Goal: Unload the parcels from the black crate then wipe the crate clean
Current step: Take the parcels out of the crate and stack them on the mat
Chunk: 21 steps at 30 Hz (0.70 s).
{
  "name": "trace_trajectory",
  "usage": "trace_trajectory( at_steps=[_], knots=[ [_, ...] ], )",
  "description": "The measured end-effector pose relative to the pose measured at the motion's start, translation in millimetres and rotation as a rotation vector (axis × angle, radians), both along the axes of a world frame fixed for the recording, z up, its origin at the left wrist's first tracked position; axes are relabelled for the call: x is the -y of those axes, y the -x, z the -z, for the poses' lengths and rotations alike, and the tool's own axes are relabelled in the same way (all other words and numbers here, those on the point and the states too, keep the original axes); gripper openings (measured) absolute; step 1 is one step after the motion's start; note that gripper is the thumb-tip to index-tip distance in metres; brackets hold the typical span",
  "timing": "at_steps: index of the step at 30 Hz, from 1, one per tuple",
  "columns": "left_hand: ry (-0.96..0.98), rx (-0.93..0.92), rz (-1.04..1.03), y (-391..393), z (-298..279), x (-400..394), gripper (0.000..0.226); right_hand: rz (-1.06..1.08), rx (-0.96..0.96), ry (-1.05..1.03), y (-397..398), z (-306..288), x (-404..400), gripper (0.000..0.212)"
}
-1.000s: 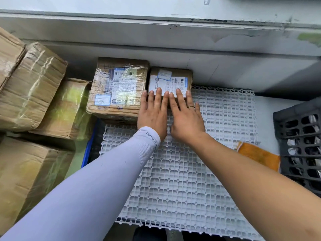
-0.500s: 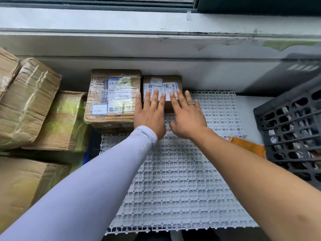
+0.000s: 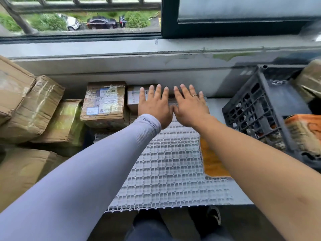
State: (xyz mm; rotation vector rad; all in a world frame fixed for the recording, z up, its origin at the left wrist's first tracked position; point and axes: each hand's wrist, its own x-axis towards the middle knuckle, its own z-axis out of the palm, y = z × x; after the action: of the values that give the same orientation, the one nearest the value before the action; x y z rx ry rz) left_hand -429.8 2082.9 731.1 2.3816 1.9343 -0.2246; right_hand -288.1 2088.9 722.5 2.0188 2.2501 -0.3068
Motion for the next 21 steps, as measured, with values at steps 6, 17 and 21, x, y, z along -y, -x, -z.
trace_trajectory(
  at_steps=[6,17,21],
  knots=[
    [0.011,0.032,-0.136,-69.1,-25.2,30.3,0.075,-0.085,0.023,-0.030,-75.7,-23.7,14.3,0.070],
    [-0.003,0.100,-0.358,-155.4,-64.8,89.8,0.070,-0.267,-0.031,-0.109,-145.7,-76.1,44.7,0.070],
    [-0.014,0.117,-0.337,-170.7,-66.4,90.1,0.069,-0.254,0.005,-0.121,-162.1,-81.2,46.6,0.070]
  ],
)
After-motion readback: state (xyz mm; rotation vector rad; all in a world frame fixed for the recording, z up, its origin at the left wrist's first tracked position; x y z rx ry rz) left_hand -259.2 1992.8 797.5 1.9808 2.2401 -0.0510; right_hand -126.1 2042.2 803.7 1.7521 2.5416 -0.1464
